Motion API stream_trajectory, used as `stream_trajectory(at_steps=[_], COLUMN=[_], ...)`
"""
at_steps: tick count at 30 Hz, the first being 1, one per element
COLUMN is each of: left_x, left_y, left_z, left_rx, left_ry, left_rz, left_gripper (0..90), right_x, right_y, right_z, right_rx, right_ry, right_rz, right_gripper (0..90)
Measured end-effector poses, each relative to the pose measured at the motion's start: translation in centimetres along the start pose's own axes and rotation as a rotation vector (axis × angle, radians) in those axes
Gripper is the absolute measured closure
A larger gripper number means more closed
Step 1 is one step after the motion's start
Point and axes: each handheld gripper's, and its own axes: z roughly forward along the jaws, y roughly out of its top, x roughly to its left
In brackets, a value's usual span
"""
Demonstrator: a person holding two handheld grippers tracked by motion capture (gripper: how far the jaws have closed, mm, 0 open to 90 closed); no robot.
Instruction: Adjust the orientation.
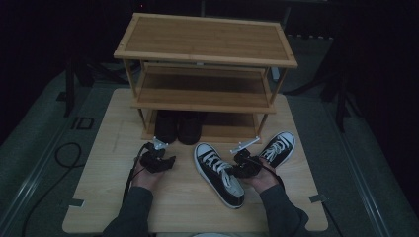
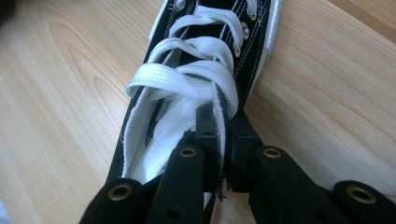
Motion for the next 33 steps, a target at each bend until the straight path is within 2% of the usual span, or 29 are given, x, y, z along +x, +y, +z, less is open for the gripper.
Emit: stream_trajectory(at_steps=[4, 15, 19, 27, 33], left_x=[0.0, -0.1, -0.1, -0.1, -0.1], left_y=[0.0, 0.0, 0.0, 0.0, 0.0], left_z=[0.0, 0.0, 0.0, 0.0, 0.0], left_rx=[0.0, -0.003, -0.003, -0.003, -0.004], left_ry=[0.0, 0.0, 0.001, 0.001, 0.001], left_rz=[0.0, 0.0, 0.001, 0.001, 0.001], left_gripper=[49.1, 48.9, 48.7, 48.7, 48.7], right_x=[-0.2, -0.6, -0.6, -0.8, -0.9], right_y=[-0.2, -0.3, -0.1, 0.0, 0.3], right_z=[-0.2, -1.2, -1.7, -2.8, -3.7], right_rx=[-0.017, -0.05, -0.057, -0.077, -0.081], right_ry=[0.027, 0.076, 0.067, 0.082, 0.066], right_rz=[0.019, 0.033, 0.026, 0.03, 0.016], right_gripper=[86.1, 86.3, 86.4, 86.4, 86.4])
